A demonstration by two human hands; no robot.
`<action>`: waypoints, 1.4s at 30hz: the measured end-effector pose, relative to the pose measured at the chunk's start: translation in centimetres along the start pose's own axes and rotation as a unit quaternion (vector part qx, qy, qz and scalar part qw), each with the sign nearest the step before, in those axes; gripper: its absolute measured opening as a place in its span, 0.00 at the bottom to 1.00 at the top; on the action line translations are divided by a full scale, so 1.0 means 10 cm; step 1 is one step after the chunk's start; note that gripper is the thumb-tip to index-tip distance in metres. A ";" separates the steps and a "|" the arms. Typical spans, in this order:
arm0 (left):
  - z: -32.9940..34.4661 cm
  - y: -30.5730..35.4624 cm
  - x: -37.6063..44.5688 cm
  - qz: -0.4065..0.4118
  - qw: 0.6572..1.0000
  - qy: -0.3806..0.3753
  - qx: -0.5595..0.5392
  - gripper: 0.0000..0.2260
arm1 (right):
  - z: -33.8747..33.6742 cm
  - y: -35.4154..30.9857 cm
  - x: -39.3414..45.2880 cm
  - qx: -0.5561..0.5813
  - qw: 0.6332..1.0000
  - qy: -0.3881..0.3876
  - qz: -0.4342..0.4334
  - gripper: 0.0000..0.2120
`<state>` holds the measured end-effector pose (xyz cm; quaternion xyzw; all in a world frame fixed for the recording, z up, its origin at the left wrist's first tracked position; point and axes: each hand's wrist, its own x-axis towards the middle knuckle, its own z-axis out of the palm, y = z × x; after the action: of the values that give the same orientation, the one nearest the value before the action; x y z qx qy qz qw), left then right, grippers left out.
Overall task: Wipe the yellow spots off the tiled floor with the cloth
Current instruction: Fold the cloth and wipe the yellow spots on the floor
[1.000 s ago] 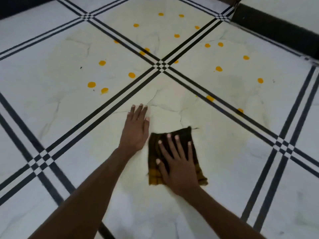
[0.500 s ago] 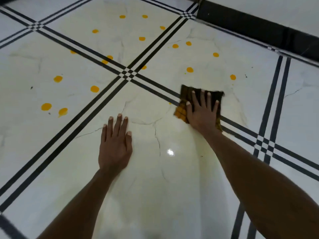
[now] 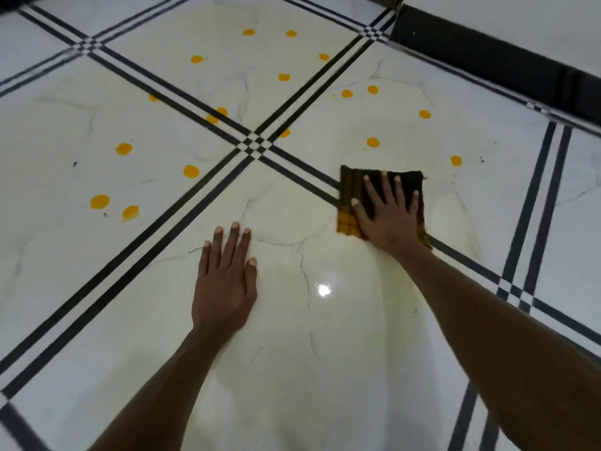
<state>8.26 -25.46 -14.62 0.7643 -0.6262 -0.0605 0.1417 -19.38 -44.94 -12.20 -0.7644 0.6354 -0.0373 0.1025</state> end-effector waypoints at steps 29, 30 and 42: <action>-0.11 0.07 0.01 -0.007 0.999 -0.019 -0.025 0.26 | 0.14 -0.12 -0.50 -0.028 0.999 -0.013 -0.030 0.37; -0.14 0.05 0.04 -0.007 1.000 -0.019 -0.023 0.27 | 0.12 -0.20 -0.74 -0.032 0.999 -0.019 -0.023 0.37; -0.03 0.02 0.06 -0.006 1.000 -0.021 -0.003 0.26 | 0.25 -0.91 0.34 -0.021 0.981 -0.076 -0.178 0.37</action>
<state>8.34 -26.06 -14.19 0.7658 -0.6246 -0.0797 0.1306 -9.49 -46.44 -12.98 -0.8679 0.4803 0.0162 0.1260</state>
